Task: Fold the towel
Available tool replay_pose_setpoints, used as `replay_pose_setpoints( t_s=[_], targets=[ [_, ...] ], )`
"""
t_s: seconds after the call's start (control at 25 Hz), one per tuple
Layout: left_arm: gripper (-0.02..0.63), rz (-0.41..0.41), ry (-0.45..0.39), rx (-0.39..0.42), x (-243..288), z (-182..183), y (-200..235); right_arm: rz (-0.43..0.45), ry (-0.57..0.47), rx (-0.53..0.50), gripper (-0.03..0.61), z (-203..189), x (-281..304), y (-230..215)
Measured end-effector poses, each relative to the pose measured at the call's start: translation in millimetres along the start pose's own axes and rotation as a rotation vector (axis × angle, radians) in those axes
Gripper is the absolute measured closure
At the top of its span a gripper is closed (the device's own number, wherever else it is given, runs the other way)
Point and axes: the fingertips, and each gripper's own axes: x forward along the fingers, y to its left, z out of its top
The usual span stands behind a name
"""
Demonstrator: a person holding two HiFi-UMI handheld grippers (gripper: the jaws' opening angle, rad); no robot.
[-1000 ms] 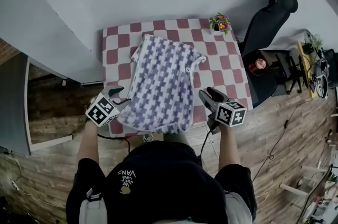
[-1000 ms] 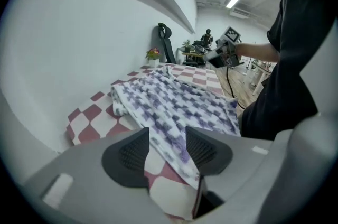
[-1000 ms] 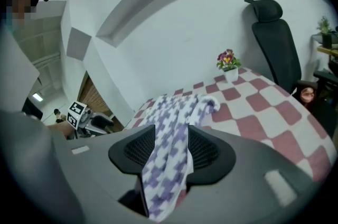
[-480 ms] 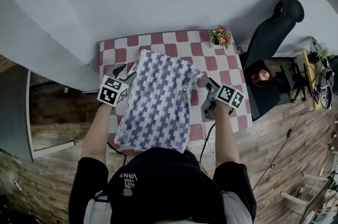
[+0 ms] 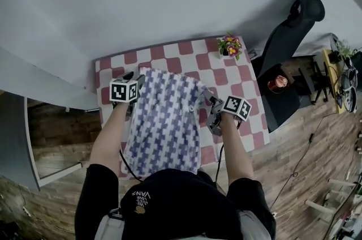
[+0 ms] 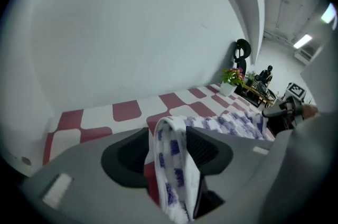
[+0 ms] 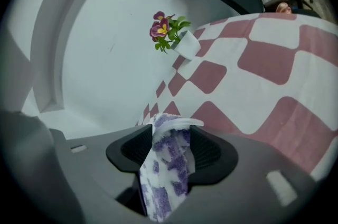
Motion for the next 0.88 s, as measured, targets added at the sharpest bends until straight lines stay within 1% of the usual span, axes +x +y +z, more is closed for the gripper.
replay_pose_setpoints(
  t_s=[0.08,0.12,0.2,0.24,0.28,0.36,0.44,0.52,0.6,0.68,0.72,0.76,0.88],
  targets=[
    [0.417,-0.021,0.005,-0.053,7.0,-0.1,-0.6,0.004,0.000,0.019,0.375,1.3,6.0,-1.8],
    [0.417,-0.038,0.005,-0.078,9.6,0.6,-2.8,0.002,-0.008,0.017,0.413,3.5,7.8,-2.2],
    [0.425,-0.082,0.014,-0.119,14.1,0.4,-9.1,0.003,-0.036,-0.009,0.467,10.1,9.3,0.5],
    [0.481,-0.105,0.023,-0.127,15.2,-0.1,-12.8,0.012,-0.053,-0.028,0.502,13.4,8.7,4.4],
    [0.573,-0.126,0.029,-0.129,15.0,-0.1,-16.3,0.028,-0.067,-0.047,0.523,16.1,7.1,10.1],
    [0.592,-0.173,0.030,-0.138,10.4,2.1,-23.9,0.073,-0.085,-0.090,0.537,18.7,1.6,25.2],
    [0.595,-0.224,0.000,-0.144,-2.9,10.4,-31.8,0.126,-0.093,-0.142,0.541,17.7,-8.5,43.9],
    [0.595,-0.271,-0.067,-0.118,-28.9,26.4,-39.3,0.191,-0.103,-0.211,0.543,14.3,-25.2,67.6],
    [0.595,-0.329,-0.150,-0.071,-64.8,40.2,-46.7,0.256,-0.116,-0.309,0.543,8.8,-47.9,90.7],
    [0.595,-0.375,-0.212,-0.018,-102.4,41.0,-49.6,0.307,-0.103,-0.411,0.545,-3.3,-70.5,104.7],
    [0.595,-0.386,-0.222,0.009,-118.9,34.1,-48.8,0.327,-0.083,-0.454,0.545,-12.9,-80.0,107.2],
    [0.595,-0.388,-0.215,0.035,-133.4,22.2,-46.5,0.339,-0.057,-0.491,0.546,-24.3,-88.4,106.2],
    [0.595,-0.375,-0.127,0.094,-168.7,-35.2,-39.3,0.337,0.043,-0.555,0.546,-67.4,-109.7,91.3]
  ],
)
